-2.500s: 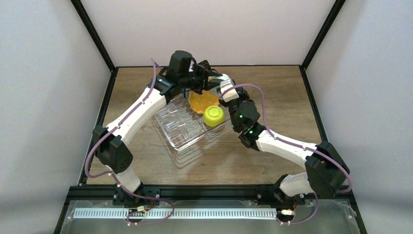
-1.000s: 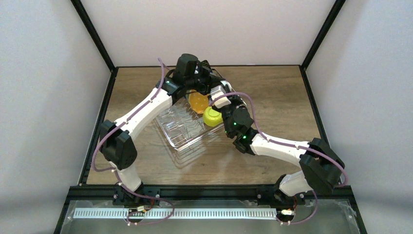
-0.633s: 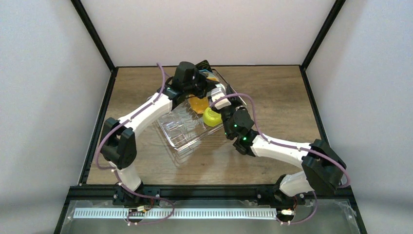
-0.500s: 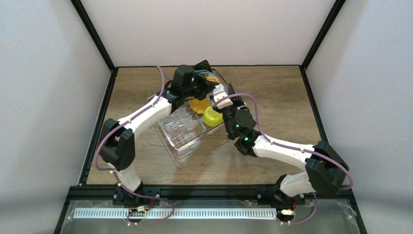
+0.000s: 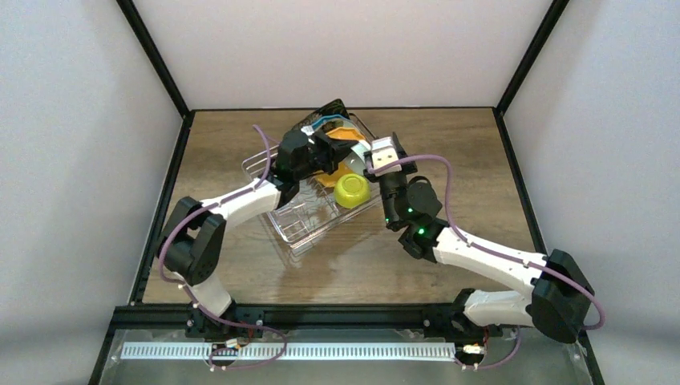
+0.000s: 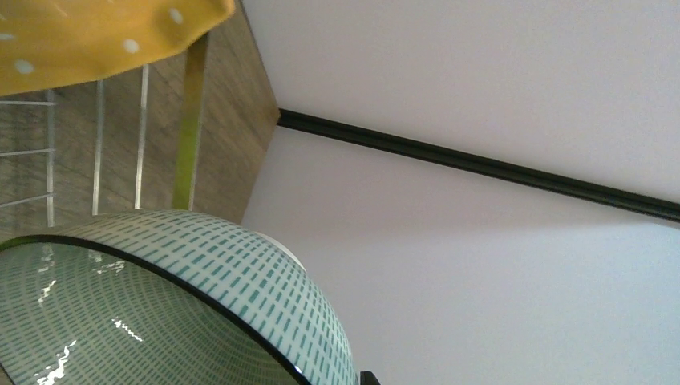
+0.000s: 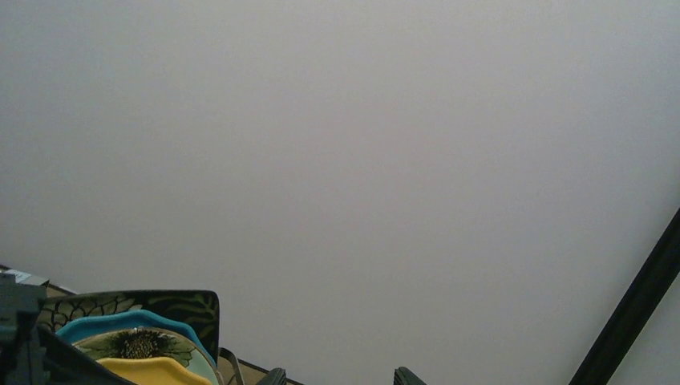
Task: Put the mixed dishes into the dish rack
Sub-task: Pass from the right arm to the left, then turn the bowl upside down.
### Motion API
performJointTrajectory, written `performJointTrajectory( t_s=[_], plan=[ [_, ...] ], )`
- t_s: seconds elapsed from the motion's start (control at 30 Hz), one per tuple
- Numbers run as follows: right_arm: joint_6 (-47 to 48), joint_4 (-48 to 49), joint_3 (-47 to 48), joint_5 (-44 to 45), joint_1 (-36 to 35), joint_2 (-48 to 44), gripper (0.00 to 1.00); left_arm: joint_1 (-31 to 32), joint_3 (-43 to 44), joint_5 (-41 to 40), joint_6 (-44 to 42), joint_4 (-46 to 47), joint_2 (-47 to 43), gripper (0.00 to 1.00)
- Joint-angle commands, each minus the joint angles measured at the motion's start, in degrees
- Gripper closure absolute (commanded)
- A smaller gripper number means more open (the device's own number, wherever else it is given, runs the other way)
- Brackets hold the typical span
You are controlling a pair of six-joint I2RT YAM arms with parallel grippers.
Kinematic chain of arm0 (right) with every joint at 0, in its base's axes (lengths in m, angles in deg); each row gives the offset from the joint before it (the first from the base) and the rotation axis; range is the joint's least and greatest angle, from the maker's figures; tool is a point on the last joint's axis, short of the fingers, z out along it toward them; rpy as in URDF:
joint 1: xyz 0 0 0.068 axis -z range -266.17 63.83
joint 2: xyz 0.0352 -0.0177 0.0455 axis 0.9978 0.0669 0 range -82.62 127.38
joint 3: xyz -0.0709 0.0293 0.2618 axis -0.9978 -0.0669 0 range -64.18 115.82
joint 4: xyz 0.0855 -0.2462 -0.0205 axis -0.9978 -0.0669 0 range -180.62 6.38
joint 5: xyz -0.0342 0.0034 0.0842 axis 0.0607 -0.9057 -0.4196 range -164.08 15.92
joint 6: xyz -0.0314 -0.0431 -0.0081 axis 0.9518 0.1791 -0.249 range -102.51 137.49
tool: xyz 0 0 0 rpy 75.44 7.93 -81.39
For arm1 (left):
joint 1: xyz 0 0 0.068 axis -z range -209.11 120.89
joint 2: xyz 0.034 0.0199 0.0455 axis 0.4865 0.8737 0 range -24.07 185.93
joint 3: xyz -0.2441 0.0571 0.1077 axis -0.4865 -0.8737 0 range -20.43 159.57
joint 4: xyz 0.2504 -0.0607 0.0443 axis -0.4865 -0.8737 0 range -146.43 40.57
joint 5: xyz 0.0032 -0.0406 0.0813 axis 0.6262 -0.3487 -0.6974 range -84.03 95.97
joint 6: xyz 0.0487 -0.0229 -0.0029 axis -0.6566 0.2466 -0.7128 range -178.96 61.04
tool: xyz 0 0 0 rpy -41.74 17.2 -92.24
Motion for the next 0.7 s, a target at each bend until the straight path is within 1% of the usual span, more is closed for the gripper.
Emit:
performJointTrajectory(
  t_s=[0.0, 0.17, 0.3, 0.67],
  plan=[
    [-1.95, -0.63, -0.28, 1.53, -0.24, -2.45, 0.24, -0.04, -1.10, -0.09, 1.29, 16.25, 0.52, 0.97],
    [-2.39, -1.14, -0.42, 1.62, -0.15, -3.58, 0.24, 0.20, -1.96, -0.80, 0.79, 22.36, 3.11, 0.97],
    [-3.28, -1.79, -0.54, 1.65, 0.14, -4.24, 0.24, 0.75, -2.09, -0.61, 0.81, 24.75, 5.69, 0.97],
    [-8.43, -4.65, -0.29, 0.94, 4.25, -5.18, 0.24, 2.22, -1.69, -1.60, -1.83, 24.68, 9.73, 0.97]
  ],
)
